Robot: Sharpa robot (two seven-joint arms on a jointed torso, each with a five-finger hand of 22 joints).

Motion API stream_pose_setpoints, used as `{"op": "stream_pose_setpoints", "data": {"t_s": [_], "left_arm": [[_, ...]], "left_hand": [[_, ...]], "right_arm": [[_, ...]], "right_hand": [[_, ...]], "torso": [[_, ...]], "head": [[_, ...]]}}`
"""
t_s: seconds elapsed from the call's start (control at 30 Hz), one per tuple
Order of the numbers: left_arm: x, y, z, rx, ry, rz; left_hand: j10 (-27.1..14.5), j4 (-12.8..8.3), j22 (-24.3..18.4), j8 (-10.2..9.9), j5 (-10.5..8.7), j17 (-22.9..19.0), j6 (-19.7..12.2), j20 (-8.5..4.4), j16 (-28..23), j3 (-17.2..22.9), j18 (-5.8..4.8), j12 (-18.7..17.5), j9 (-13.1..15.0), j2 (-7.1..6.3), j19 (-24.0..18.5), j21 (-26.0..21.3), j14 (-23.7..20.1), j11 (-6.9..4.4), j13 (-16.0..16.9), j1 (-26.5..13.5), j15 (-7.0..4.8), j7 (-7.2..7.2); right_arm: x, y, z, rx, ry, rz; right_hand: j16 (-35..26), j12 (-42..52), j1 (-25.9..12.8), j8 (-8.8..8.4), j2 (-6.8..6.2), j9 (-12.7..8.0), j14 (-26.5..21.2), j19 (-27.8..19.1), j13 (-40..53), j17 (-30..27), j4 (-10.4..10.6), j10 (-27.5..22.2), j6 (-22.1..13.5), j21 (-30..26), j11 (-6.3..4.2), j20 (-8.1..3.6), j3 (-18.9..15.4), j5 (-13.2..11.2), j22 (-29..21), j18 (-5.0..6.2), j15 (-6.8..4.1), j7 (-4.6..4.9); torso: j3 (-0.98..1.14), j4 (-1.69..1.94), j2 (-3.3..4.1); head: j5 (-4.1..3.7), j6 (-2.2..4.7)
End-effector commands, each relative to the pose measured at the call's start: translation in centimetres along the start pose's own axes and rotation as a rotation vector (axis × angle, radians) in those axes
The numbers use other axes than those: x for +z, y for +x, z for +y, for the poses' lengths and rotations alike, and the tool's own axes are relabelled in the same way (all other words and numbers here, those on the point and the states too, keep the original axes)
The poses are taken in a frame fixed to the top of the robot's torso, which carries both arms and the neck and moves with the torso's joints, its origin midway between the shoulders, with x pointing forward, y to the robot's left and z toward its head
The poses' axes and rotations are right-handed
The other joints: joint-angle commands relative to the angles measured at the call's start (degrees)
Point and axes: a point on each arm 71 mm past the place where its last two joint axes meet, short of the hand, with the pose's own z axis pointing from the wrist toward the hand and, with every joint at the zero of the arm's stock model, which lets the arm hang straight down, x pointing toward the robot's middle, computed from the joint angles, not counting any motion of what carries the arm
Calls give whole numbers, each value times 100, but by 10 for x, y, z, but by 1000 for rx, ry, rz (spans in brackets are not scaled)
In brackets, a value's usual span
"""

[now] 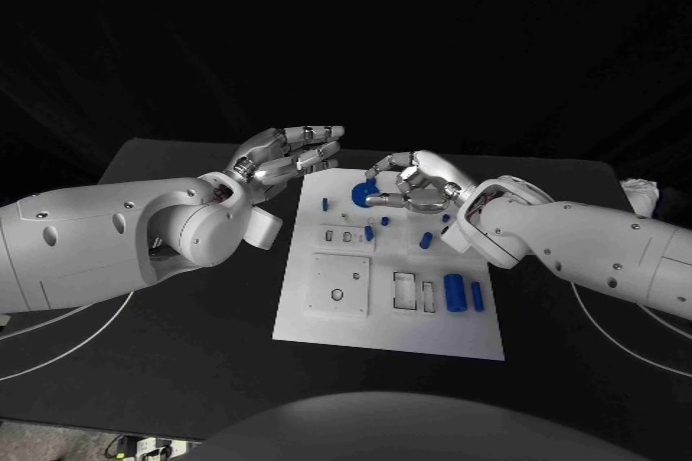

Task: Assemble the parts on the task board

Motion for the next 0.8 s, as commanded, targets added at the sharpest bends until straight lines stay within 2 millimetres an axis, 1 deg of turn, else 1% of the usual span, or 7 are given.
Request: {"op": "stream_pose_setpoints", "data": {"t_s": [0.03, 0.23, 0.4, 0.47, 0.6, 0.67, 0.8], "left_arm": [[-1, -4, -5, 25, 61, -46], [-2, -14, -9, 152, 107, -132], [-2, -19, -13, 400, 148, -173], [-2, -19, -15, 494, 165, -185], [0, -15, -19, 690, 190, -195], [1, -12, -21, 783, 193, -196], [4, -7, -22, 924, 171, -159]], "left_hand": [[253, -19, 30, 26, 16, 43, 15, -9, 270, 49, -24, 423, 4, -27, 137, 92, 304, 61, 59, 117, -35, -55], [1196, 85, 470, 170, -464, 334, 485, -29, 1569, 90, 295, 1289, 51, -176, 1861, 1219, 1953, 447, 312, 303, -95, -235], [3015, 132, 1171, 497, -1555, 1251, 981, -516, 3598, -286, 382, 3210, 118, -337, 3749, 2695, 3972, -62, 1281, -201, -700, -103], [3974, 123, 1495, 645, -1639, 1998, 1124, -779, 4633, -364, 380, 4201, 139, -400, 4364, 3288, 4638, -357, 2501, -284, -990, -96], [7916, 116, 3468, 930, -1494, 8191, 1393, -1101, 7453, -482, 134, 5733, 158, -610, 5273, 5214, 7451, -461, 8370, -473, -1242, -235], [8137, 124, 5842, 1054, -1398, 8724, 1513, -1100, 7526, -381, -204, 5740, 162, -686, 6191, 6671, 7726, -506, 8669, -565, -1179, -149], [8137, 138, 7486, 1163, -1206, 8724, 1585, -1080, 7526, -82, -454, 5740, 158, -878, 6974, 7531, 7726, -509, 8669, -613, -1190, -182]], "right_arm": [[-7, -16, 4, 75, -59, -78], [-34, -51, 4, 98, -8, -137], [-60, -74, 3, 162, 87, -153], [-68, -78, 2, 198, 124, -155], [-85, -82, -1, 269, 199, -145], [-92, -82, -2, 294, 233, -134], [-100, -82, -3, 315, 265, -122]], "right_hand": [[65, 41, -192, -29, 163, -11, 86, 43, 414, 831, -8, 72, 95, 98, 5, 24, -60, -33, 970, 11, 44, 14], [47, 146, 541, 149, 772, 58, 69, 119, 530, 771, -126, 289, 507, 191, -20, 12, 86, 1046, 983, 3, 25, -15], [-84, 233, 1237, 389, 792, 178, -87, -56, 653, 539, -230, 460, 623, -42, -89, -26, 145, 1454, 907, 55, -41, -92], [10, 363, 1368, 492, 783, 232, 78, 150, 838, 735, -203, 704, 576, 165, -125, -66, 109, 1496, 982, 3, -75, -120], [233, 706, 1537, 935, 804, 461, 408, 567, 1391, 1208, -64, 1344, 330, 632, -179, -136, -49, 1527, 1141, -112, -132, -158], [290, 770, 1558, 1201, 836, 596, 492, 666, 1510, 1345, -25, 1477, 51, 762, -188, -141, -169, 1521, 1180, -144, -136, -156], [340, 770, 1623, 1416, 873, 696, 568, 753, 1510, 1472, -40, 1477, -170, 877, -182, -145, -243, 1566, 1216, -171, -138, -166]], "torso": [[1, -6, -3], [-3, -12, -12], [4, -30, -17], [10, -38, -26], [44, -69, -37], [68, -87, -40], [105, -114, -49]], "head": [[41, 1], [44, 1], [45, 1], [47, 1], [90, 1], [129, 18], [177, 72]]}}
